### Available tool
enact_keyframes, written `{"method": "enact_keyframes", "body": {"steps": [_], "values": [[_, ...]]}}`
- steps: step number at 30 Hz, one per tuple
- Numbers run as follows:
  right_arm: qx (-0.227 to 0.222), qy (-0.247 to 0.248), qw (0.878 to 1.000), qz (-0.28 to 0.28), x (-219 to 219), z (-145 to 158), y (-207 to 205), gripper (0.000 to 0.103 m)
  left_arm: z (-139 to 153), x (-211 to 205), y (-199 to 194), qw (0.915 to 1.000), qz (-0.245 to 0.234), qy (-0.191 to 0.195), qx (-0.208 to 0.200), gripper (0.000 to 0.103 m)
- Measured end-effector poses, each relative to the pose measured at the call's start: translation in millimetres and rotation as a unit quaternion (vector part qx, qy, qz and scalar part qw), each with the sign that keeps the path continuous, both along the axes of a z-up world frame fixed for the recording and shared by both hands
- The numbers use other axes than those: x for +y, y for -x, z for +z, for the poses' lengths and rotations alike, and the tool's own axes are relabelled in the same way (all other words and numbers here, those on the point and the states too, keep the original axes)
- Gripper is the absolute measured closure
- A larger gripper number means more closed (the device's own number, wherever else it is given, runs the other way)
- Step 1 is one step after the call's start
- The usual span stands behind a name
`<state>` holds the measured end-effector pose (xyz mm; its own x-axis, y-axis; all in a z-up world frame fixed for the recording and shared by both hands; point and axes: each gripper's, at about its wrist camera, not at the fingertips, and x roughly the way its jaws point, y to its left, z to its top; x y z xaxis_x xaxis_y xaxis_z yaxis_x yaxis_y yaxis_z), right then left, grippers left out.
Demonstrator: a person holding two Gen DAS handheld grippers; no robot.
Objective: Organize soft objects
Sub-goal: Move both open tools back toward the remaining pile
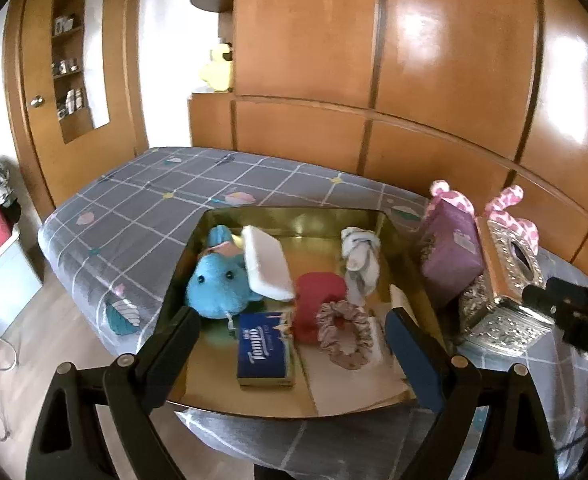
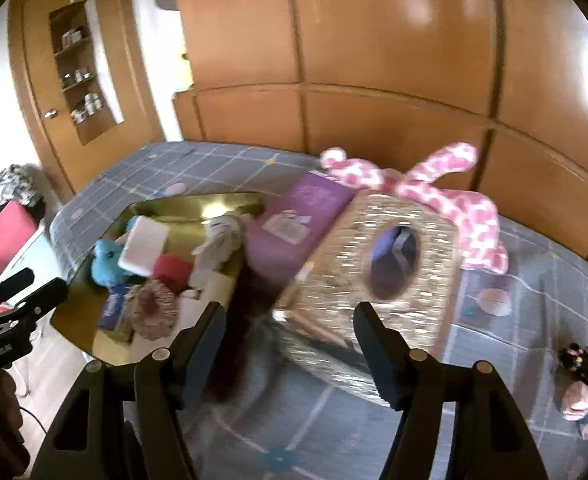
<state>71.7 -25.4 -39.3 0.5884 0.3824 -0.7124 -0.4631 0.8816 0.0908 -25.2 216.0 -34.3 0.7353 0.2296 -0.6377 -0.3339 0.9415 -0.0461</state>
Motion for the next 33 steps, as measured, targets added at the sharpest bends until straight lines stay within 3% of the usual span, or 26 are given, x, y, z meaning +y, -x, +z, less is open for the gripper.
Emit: {"method": "enact_keyframes", "body": {"steps": [11,20,26,33], "values": [[-0.012,0.009,0.996,-0.089,-89,3,-11,0.036,13,-47,-7,0.9973,-0.07,-0.021,-0.007,0.009],[-0.032,0.041,0.976,-0.21,-205,12,-18,0.036,24,-100,-22,0.9886,-0.144,-0.045,-0.01,0.009],[-0.034,0.06,0.945,-0.32,-301,11,-18,0.036,32,-144,-33,0.978,-0.199,-0.062,-0.011,0.009],[-0.02,0.059,0.891,-0.45,-405,-11,-9,0.036,39,-202,-48,0.9614,-0.264,-0.077,-0.014,0.009]]}}
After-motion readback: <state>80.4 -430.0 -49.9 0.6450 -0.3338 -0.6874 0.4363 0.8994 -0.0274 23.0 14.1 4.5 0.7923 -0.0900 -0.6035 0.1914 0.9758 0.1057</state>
